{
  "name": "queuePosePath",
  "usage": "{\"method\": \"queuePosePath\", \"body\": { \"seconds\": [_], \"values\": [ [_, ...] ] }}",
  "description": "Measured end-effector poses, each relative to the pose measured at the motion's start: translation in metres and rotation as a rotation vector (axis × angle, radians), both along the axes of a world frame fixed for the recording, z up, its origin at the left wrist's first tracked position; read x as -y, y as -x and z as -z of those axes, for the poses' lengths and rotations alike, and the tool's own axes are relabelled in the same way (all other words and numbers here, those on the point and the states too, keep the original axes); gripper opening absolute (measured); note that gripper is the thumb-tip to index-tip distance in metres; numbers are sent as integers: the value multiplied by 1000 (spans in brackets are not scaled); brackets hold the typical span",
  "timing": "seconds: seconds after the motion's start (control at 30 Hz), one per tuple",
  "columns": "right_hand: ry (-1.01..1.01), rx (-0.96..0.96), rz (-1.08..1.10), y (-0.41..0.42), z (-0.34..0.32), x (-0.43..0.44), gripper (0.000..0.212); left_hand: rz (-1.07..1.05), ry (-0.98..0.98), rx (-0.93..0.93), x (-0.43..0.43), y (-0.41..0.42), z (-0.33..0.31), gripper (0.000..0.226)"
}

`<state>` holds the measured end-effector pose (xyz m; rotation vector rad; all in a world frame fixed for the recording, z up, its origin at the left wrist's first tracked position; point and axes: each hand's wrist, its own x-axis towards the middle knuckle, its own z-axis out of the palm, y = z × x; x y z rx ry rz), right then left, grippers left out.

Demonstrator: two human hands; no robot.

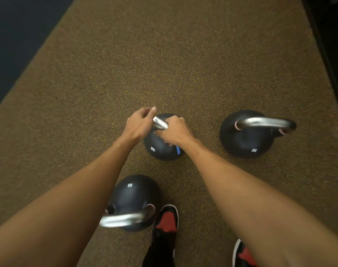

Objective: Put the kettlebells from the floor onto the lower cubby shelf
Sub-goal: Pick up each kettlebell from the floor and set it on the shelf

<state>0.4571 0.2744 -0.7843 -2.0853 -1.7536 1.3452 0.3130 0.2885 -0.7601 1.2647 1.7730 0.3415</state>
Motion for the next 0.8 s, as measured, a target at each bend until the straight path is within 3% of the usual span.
{"method": "queuePosePath", "body": {
  "seconds": [0.1, 0.4, 0.5, 0.63, 0.8],
  "values": [
    [6, 44, 43, 2, -2, 0, 35, 36, -41, -39, 1, 2, 7, 38],
    [29, 107, 147, -6, -2, 16, 44, 144, -67, -47, 3, 1, 4, 34],
    [38, 100, 204, -20, -11, 35, 39, 252, -84, -32, 10, -12, -4, 28],
    [74, 100, 266, -58, -41, 67, 48, 362, -140, 27, 26, -45, -21, 30],
    [105, 125, 317, -116, -91, 119, 36, 654, -182, 50, 56, -117, -64, 32]
  ]
}}
